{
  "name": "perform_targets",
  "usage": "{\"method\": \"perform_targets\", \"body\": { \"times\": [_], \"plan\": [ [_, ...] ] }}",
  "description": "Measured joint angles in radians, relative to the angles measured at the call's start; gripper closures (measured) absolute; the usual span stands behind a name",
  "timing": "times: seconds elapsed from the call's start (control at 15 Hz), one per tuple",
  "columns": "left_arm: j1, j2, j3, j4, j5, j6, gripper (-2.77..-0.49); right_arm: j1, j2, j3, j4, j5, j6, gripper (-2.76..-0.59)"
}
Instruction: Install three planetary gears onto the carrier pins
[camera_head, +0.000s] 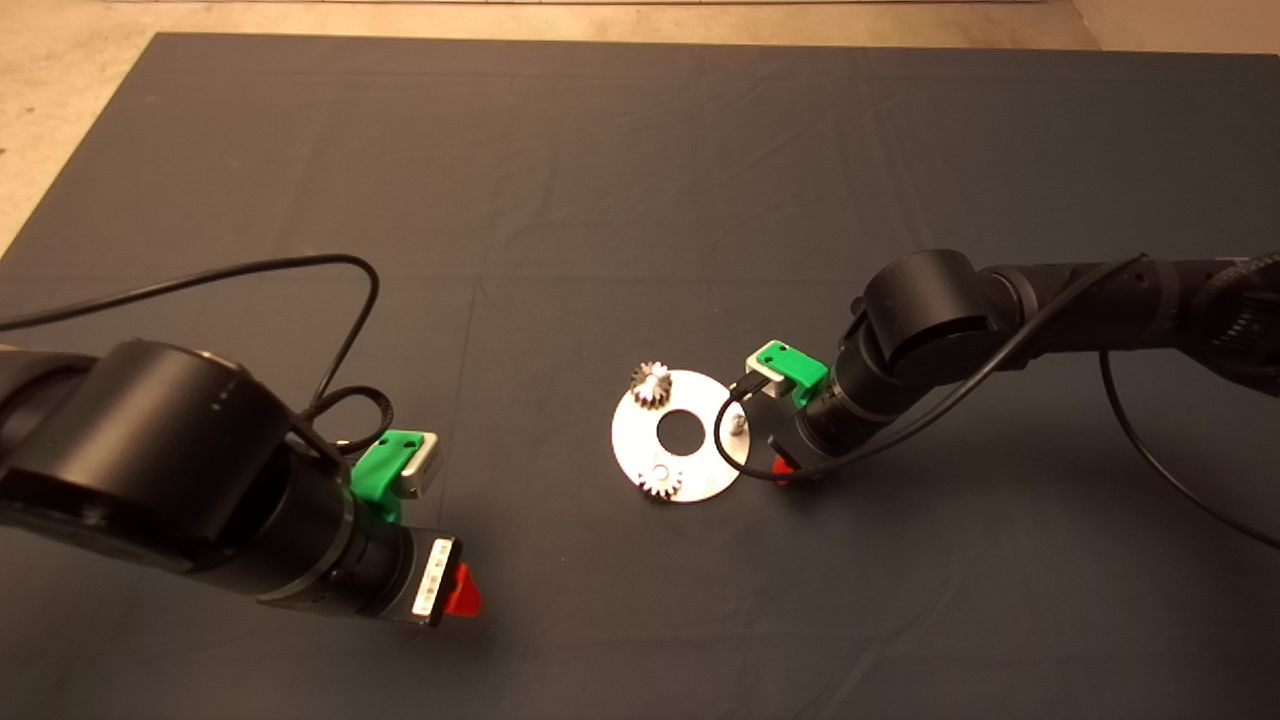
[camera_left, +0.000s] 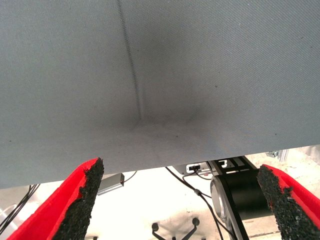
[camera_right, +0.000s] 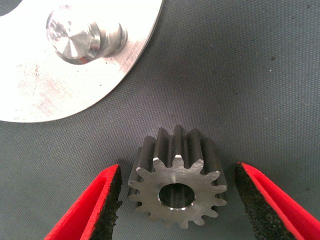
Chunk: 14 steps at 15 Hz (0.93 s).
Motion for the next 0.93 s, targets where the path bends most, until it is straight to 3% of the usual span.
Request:
{"method": "perform_targets", "body": {
  "times": [0.53, 0.93],
  "plan": [
    [0.0, 0.0, 0.005, 0.0, 0.0, 0.0, -2.19, 0.0, 0.0, 0.0, 0.0, 0.001, 0.0, -1.25],
    [0.0, 0.0, 0.006, 0.0, 0.0, 0.0, -2.19, 0.0, 0.0, 0.0, 0.0, 0.003, 0.0, -1.16]
  ]
}}
